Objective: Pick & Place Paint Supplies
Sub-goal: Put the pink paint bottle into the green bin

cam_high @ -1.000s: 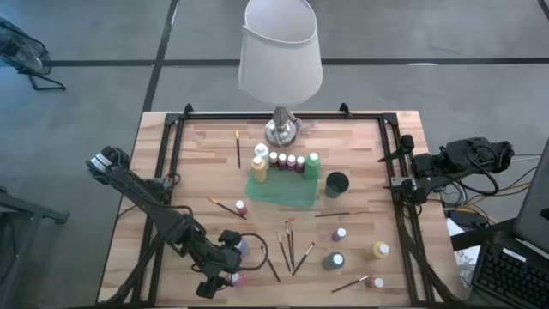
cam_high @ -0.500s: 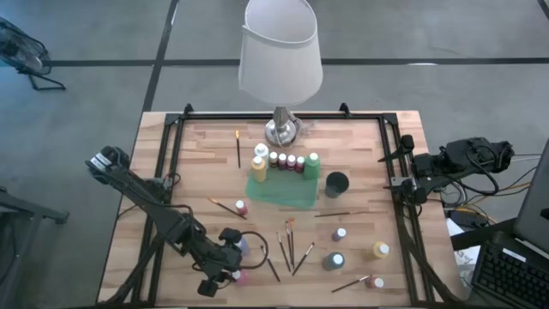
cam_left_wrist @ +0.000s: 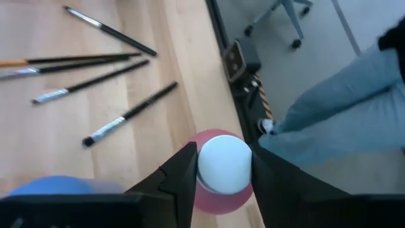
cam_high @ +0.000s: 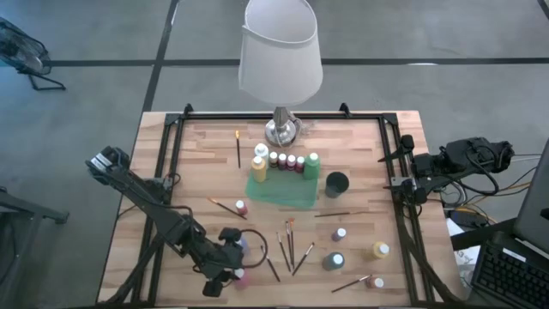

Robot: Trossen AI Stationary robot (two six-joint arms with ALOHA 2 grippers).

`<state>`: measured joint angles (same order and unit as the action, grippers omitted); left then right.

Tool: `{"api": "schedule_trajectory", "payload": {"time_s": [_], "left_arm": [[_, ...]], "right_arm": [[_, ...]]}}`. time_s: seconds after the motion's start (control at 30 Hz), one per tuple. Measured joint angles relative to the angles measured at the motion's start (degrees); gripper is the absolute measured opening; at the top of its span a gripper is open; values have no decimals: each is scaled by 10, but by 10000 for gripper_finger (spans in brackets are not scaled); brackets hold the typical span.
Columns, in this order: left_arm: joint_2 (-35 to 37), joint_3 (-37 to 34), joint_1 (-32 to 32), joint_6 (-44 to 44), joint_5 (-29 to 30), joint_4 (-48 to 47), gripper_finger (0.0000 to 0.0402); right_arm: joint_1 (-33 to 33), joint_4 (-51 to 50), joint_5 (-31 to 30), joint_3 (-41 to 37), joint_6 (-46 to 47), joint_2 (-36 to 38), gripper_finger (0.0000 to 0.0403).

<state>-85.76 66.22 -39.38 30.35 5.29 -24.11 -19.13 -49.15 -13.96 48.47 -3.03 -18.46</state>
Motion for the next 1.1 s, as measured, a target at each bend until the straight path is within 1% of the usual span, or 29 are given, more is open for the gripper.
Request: {"api": "schedule_trajectory", "payload": {"time_s": [0.1, 0.23, 0.47, 0.53, 0.6, 0.93, 1.1], "left_arm": [[0, 0, 0, 2, 26, 6, 131], [0, 0, 0, 2, 44, 7, 122], [0, 0, 0, -1, 46, 8, 124], [0, 0, 0, -25, 26, 8, 126], [0, 0, 0, -41, 22, 6, 129], [0, 0, 0, -15, 23, -9, 126], [0, 0, 0, -16, 23, -9, 125]], "right_arm": [[0, 0, 0, 0, 0, 0, 364], [0, 0, 0, 0, 0, 0, 364], [0, 0, 0, 0, 0, 0, 364], [0, 0, 0, 0, 0, 0, 364], [0, 0, 0, 0, 0, 0, 364], [0, 0, 0, 0, 0, 0, 364], [0, 0, 0, 0, 0, 0, 364]]}}
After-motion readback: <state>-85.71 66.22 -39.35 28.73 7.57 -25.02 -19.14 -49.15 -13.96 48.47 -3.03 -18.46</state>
